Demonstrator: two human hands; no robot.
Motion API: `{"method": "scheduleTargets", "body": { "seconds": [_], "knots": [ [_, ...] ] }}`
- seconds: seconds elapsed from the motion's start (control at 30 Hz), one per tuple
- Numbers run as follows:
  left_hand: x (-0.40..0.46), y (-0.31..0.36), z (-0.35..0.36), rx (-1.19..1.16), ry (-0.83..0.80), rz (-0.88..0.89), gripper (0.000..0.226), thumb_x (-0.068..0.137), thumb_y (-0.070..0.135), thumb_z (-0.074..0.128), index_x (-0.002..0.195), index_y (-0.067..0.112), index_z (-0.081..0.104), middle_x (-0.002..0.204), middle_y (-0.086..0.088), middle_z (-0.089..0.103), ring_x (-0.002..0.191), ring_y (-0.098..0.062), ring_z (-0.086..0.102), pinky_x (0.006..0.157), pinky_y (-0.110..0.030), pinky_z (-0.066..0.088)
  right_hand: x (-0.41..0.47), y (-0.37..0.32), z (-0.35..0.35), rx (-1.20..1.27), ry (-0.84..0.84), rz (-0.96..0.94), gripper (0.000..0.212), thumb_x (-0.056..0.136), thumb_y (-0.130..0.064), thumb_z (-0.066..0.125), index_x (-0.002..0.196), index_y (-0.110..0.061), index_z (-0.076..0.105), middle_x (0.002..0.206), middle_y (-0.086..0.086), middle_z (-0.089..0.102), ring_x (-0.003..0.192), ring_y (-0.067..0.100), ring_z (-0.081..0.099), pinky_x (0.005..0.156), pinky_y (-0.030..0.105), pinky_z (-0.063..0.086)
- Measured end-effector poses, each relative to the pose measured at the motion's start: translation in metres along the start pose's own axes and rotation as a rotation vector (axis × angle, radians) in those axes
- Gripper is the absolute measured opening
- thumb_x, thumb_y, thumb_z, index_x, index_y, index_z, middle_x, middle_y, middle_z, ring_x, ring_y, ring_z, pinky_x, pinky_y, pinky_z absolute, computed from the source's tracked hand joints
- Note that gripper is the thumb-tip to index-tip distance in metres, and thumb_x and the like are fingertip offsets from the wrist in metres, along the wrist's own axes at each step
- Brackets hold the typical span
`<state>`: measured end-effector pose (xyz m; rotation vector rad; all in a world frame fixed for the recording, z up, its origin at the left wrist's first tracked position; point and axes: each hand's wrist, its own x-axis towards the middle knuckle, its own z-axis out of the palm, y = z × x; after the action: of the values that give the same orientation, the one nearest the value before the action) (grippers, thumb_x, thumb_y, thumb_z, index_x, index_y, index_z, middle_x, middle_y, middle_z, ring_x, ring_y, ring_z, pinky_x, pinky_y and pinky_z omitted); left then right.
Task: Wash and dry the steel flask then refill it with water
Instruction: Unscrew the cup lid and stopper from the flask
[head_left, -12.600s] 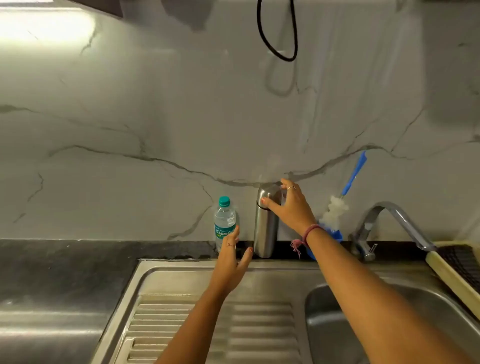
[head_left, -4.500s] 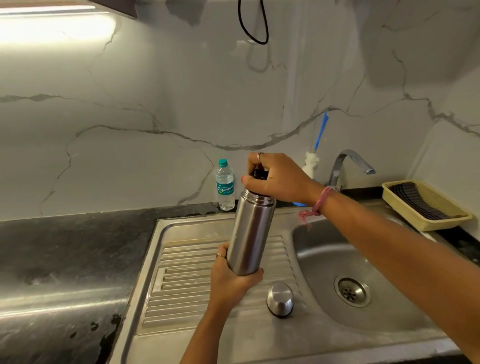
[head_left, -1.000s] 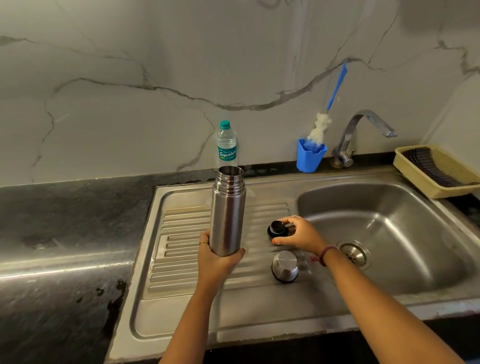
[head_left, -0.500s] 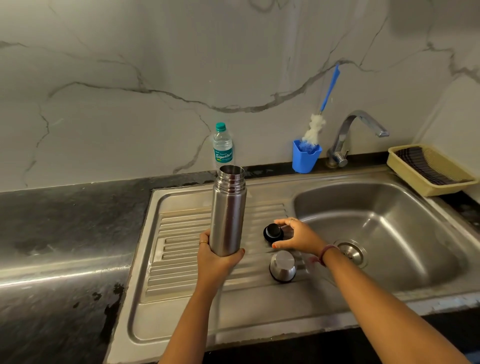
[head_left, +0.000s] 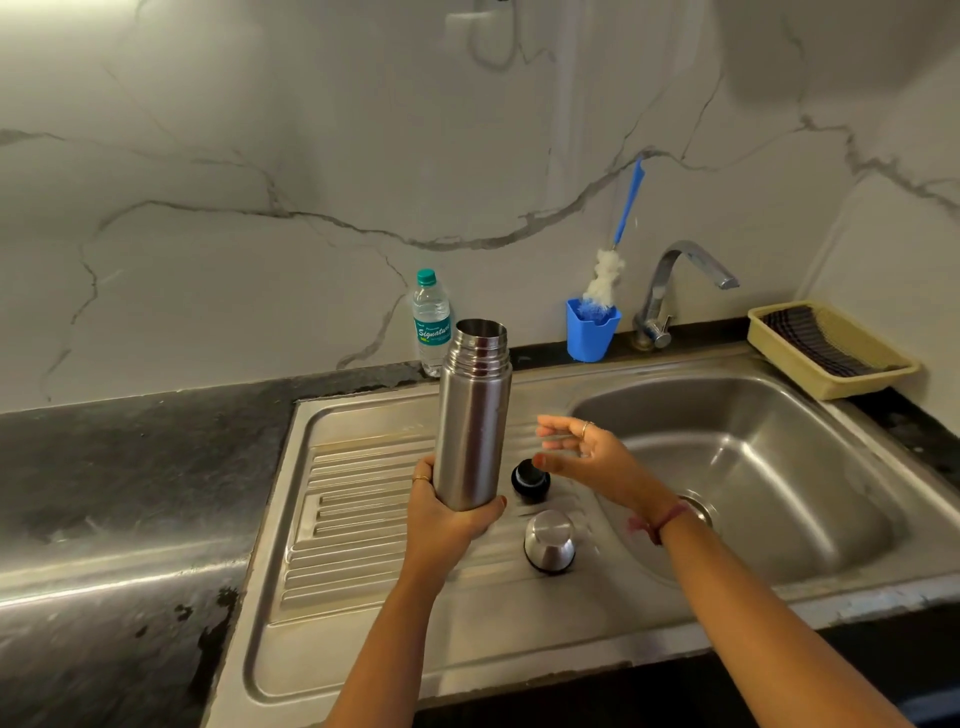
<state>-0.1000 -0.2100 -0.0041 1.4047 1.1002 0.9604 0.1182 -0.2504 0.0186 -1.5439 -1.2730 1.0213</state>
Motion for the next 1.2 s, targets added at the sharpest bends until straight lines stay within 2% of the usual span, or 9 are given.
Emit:
{"method": "scheduleTargets", "body": {
  "seconds": [0.1, 0.17, 0.37, 0.63, 0.8, 0.87, 0.97, 1.07, 1.2],
  "knots": [
    [-0.001, 0.007, 0.015, -0.012, -0.040, 0.013, 0.070, 0.061, -0.004, 0.090, 0.115, 0.016, 0.049, 0.096, -0.009, 0.065, 0.066, -0.004, 0.066, 0.053, -0.022, 0.053, -0.014, -0.022, 0.008, 0.061, -0.044, -0.072, 0.085, 0.070, -0.046, 0.078, 0.142, -0.027, 0.037, 0.133, -0.013, 0.052, 0.123, 0.004, 0.051, 0.102, 0.024, 0.045],
    [-0.003, 0.010, 0.027, -0.031, -0.062, 0.026, 0.073, 0.059, 0.004, 0.092, 0.117, 0.017, 0.051, 0.100, -0.007, 0.068, 0.075, -0.008, 0.070, 0.059, -0.022, 0.055, -0.023, -0.031, 0.011, 0.086, -0.047, -0.111, 0.081, 0.070, -0.042, 0.080, 0.138, -0.036, 0.035, 0.134, -0.017, 0.049, 0.126, 0.000, 0.047, 0.105, 0.022, 0.039],
    [-0.015, 0.014, 0.083, -0.088, -0.153, -0.002, 0.072, 0.062, -0.001, 0.089, 0.121, 0.016, 0.050, 0.104, -0.011, 0.071, 0.086, -0.027, 0.073, 0.069, -0.042, 0.062, -0.041, -0.035, -0.011, 0.230, 0.013, -0.156, 0.075, 0.065, -0.038, 0.084, 0.129, -0.035, 0.045, 0.127, -0.001, 0.060, 0.117, 0.014, 0.059, 0.097, 0.039, 0.051],
    [-0.036, 0.010, 0.178, -0.116, -0.294, -0.078, 0.081, 0.059, 0.012, 0.087, 0.130, 0.018, 0.048, 0.113, -0.012, 0.070, 0.095, -0.030, 0.073, 0.076, -0.050, 0.061, -0.070, 0.002, -0.071, 0.218, 0.266, -0.151, 0.069, 0.062, -0.034, 0.084, 0.122, -0.028, 0.052, 0.111, -0.001, 0.066, 0.099, 0.014, 0.067, 0.080, 0.029, 0.057],
    [-0.041, 0.017, 0.236, -0.071, -0.433, -0.090, 0.089, 0.062, 0.014, 0.093, 0.135, 0.017, 0.042, 0.120, -0.014, 0.067, 0.101, -0.031, 0.071, 0.081, -0.060, 0.058, -0.085, 0.027, -0.126, 0.177, 0.362, -0.119, 0.050, 0.070, -0.009, 0.083, 0.108, -0.031, 0.059, 0.099, -0.004, 0.070, 0.090, 0.009, 0.069, 0.072, 0.020, 0.055],
    [-0.042, 0.021, 0.249, -0.061, -0.499, -0.130, 0.086, 0.067, 0.007, 0.091, 0.134, 0.017, 0.038, 0.122, -0.011, 0.064, 0.102, -0.022, 0.071, 0.082, -0.052, 0.060, -0.088, 0.036, -0.145, 0.142, 0.362, -0.104, 0.051, 0.068, -0.016, 0.085, 0.112, -0.026, 0.061, 0.097, -0.004, 0.071, 0.088, 0.011, 0.069, 0.073, 0.024, 0.057],
    [-0.039, 0.021, 0.264, 0.057, -0.600, -0.155, 0.078, 0.070, 0.007, 0.089, 0.131, 0.019, 0.042, 0.118, 0.005, 0.061, 0.100, 0.003, 0.065, 0.079, -0.023, 0.057, -0.089, 0.050, -0.179, 0.055, 0.352, -0.068, 0.055, 0.066, -0.022, 0.086, 0.115, -0.027, 0.060, 0.098, -0.005, 0.070, 0.088, 0.009, 0.069, 0.073, 0.024, 0.057],
    [-0.027, 0.007, 0.264, 0.140, -0.568, -0.205, 0.065, 0.073, 0.008, 0.087, 0.127, 0.014, 0.051, 0.117, 0.004, 0.058, 0.099, -0.006, 0.061, 0.078, -0.019, 0.055, -0.089, 0.063, -0.211, -0.043, 0.327, -0.018, 0.050, 0.065, -0.025, 0.087, 0.105, -0.036, 0.059, 0.096, -0.010, 0.069, 0.083, 0.005, 0.067, 0.064, 0.015, 0.053],
    [-0.016, -0.014, 0.256, 0.169, -0.315, -0.258, 0.034, 0.085, 0.015, 0.078, 0.112, 0.021, 0.059, 0.112, 0.001, 0.062, 0.091, -0.009, 0.062, 0.074, -0.020, 0.051, -0.082, 0.088, -0.244, -0.205, 0.254, 0.106, 0.069, 0.062, -0.036, 0.087, 0.122, -0.021, 0.056, 0.107, -0.005, 0.065, 0.089, 0.008, 0.064, 0.069, 0.019, 0.053]
  ]
}}
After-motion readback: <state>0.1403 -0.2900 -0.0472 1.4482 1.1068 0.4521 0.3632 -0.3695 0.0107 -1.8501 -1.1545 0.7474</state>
